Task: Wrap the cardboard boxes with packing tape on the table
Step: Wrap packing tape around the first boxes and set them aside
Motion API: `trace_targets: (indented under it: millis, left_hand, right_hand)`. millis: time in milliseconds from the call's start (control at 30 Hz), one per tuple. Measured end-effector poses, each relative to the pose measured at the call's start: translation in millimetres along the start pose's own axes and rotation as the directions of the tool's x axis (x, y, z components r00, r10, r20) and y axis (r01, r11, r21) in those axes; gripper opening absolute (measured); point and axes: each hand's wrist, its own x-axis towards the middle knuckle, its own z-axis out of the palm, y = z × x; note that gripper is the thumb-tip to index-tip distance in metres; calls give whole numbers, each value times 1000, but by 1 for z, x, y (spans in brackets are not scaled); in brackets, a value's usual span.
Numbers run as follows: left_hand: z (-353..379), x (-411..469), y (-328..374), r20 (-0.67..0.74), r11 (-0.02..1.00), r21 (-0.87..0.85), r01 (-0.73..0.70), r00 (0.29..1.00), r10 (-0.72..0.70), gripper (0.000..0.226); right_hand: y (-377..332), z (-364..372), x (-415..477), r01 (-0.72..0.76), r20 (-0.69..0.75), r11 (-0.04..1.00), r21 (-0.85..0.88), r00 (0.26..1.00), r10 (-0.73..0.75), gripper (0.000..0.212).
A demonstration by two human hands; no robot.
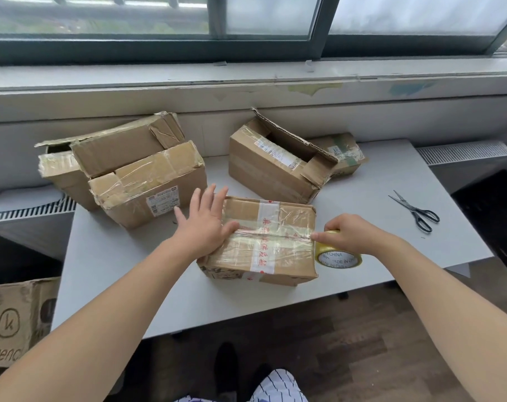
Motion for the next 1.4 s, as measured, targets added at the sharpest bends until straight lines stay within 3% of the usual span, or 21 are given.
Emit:
trace_targets:
  millis: [200, 533, 700, 867, 1000, 1233, 1400]
  left_hand:
    - [-20, 27, 3, 136, 966, 249, -64, 990, 31, 113]
    - [-24, 41, 22, 156, 921, 319, -224, 971, 182, 120]
    - [-33, 54, 25, 264, 878, 398, -265, 950, 166, 114]
    - [-26, 62, 64, 360, 891, 328, -313, 914, 188, 100]
    - [-23, 72, 75, 393, 914, 291, -284, 906, 156, 103]
    - [-21, 78, 68, 375, 931, 235, -278, 910, 177, 102]
    - [-18, 67, 64, 264, 932, 239, -271, 942, 206, 96]
  right_hand:
    - [1, 2, 2, -5, 22, 1000, 10, 1000, 5, 61]
    - [0, 1, 3, -1, 60, 999, 41, 998, -2, 58]
    - [-2, -1, 1, 3, 74, 999, 53, 997, -7, 54]
    - [1, 4, 2, 6, 51, 997, 76, 999, -10, 58]
    - [3, 6, 3, 7, 36, 996, 84, 999, -10, 59]
    - [1, 9, -2, -14, -31, 997, 75, 999, 16, 72]
    - [-8, 6, -8, -53, -87, 999, 7, 995, 53, 75]
